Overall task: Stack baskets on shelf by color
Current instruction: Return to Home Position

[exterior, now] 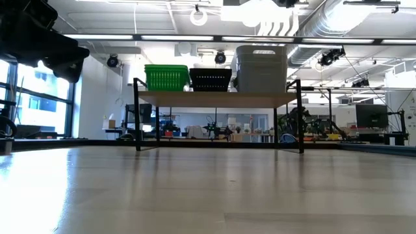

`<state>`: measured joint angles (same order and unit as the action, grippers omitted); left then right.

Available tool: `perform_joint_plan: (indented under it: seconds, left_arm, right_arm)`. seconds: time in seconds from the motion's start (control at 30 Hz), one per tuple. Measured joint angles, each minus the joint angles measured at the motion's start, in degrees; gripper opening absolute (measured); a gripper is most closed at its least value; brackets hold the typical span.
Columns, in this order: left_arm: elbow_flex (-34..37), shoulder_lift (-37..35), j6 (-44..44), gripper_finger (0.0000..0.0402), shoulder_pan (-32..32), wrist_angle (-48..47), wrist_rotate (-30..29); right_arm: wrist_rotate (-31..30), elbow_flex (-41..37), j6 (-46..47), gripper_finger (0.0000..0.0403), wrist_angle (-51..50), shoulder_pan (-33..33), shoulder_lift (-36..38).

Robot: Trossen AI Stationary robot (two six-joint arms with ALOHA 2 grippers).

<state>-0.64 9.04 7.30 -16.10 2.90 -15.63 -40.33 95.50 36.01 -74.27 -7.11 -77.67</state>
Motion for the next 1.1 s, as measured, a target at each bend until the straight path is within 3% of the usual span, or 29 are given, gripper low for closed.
perform_joint_plan:
  seconds: [0.37,0.57,0.8,1.1]
  left_arm:
    - [0.0,0.0,0.01,0.0106,0.0,-0.01,-0.01]
    - [-0.02,0.0,0.01,0.0106,0.0,-0.01,0.01]
    - [-0.02,0.0,0.01,0.0106,0.0,-0.01,0.01]
    - [-0.02,0.0,0.01,0.0106,0.0,-0.01,0.01]
  right_arm:
    - [7.35,-31.97,-1.43,0.0118,23.19,-0.04,25.08]
    - [15.2,-46.17,-7.95,0.0118,37.27,-0.04,35.07]
    - [27.32,-59.99,-15.91,0.0118,54.03,-0.07,44.8]
    - [29.82,-72.14,-18.63,0.0118,59.11,-0.07,55.67]
